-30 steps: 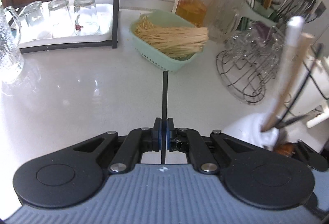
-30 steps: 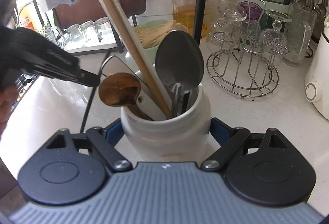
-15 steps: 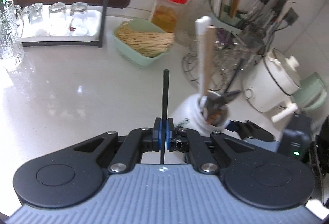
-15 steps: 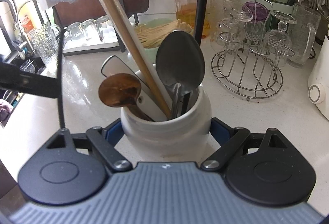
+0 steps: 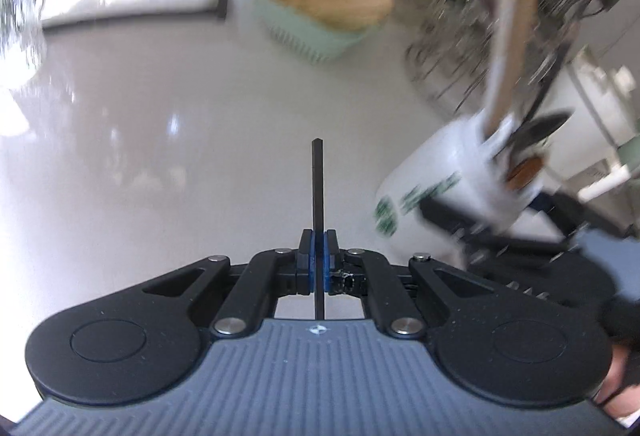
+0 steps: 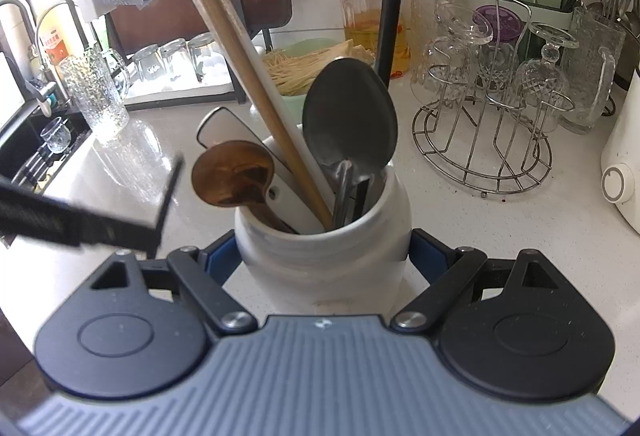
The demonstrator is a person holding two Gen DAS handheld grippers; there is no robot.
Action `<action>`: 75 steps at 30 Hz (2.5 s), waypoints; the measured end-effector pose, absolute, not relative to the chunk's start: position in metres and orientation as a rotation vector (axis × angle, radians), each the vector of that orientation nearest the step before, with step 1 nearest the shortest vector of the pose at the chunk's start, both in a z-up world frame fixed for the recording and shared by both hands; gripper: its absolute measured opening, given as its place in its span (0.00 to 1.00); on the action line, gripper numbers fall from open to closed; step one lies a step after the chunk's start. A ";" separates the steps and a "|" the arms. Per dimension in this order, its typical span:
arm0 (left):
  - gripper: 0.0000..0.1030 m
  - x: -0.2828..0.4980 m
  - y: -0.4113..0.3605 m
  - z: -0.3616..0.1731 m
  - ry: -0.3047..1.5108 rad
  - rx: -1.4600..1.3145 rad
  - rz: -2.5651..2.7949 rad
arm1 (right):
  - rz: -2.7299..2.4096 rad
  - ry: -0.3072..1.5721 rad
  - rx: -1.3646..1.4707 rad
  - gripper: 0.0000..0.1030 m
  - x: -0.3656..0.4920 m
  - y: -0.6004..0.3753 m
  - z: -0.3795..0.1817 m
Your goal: Organize utensils
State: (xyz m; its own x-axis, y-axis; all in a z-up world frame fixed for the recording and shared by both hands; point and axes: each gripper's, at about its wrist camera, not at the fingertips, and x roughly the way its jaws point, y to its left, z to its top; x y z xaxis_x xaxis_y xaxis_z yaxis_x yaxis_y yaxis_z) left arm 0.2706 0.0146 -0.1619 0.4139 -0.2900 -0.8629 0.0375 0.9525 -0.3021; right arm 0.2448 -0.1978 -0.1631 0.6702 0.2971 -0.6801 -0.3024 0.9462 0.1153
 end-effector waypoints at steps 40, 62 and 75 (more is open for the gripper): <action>0.17 0.292 -0.024 -0.199 1.161 0.080 -0.194 | 0.371 0.765 -0.020 0.88 0.247 -0.199 -0.164; 0.05 0.258 0.007 -0.106 0.985 -0.102 -0.198 | 0.370 0.771 -0.064 0.88 0.245 -0.192 -0.164; 0.05 0.221 0.011 -0.024 0.811 -0.145 -0.285 | 0.362 0.760 -0.088 0.88 0.242 -0.186 -0.166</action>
